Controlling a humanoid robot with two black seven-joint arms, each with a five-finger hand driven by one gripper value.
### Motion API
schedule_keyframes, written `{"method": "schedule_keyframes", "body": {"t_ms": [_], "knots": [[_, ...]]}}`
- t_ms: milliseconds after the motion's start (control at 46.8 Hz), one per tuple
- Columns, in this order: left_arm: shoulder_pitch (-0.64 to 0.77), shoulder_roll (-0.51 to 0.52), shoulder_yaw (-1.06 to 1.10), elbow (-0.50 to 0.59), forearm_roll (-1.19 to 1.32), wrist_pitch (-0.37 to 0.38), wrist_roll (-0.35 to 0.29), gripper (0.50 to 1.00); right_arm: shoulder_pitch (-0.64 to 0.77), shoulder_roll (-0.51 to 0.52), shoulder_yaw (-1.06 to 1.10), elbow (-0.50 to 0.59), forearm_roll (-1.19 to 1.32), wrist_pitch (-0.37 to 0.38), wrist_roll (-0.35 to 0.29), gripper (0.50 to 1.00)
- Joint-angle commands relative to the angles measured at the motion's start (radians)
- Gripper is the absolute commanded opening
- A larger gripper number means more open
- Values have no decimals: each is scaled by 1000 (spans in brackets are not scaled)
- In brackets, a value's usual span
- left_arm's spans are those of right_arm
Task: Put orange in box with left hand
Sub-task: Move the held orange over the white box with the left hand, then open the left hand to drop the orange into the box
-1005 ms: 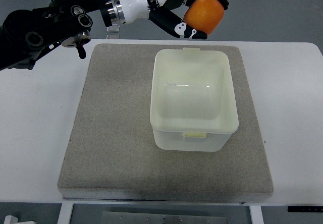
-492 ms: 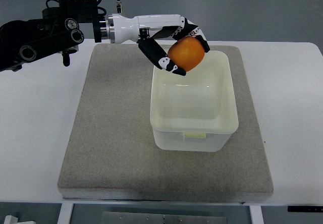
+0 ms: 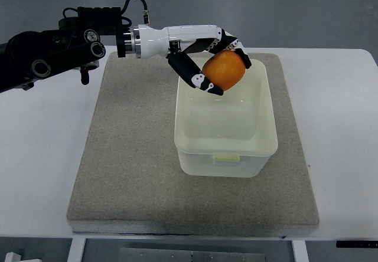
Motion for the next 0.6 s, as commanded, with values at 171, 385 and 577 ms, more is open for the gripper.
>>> {"method": "schedule_keyframes", "body": {"t_ms": [171,385,577], "knots": [[1,-2,1,-1,0,2,0,977,-1,0,0,0,0,0,0,944],[3,0,-13,2,-9,9,0,988,-1,0,0,0,0,0,0,944],[6,8,-91,6,-78,66,0,988,-1,0,0,0,0,0,0,944]]}}
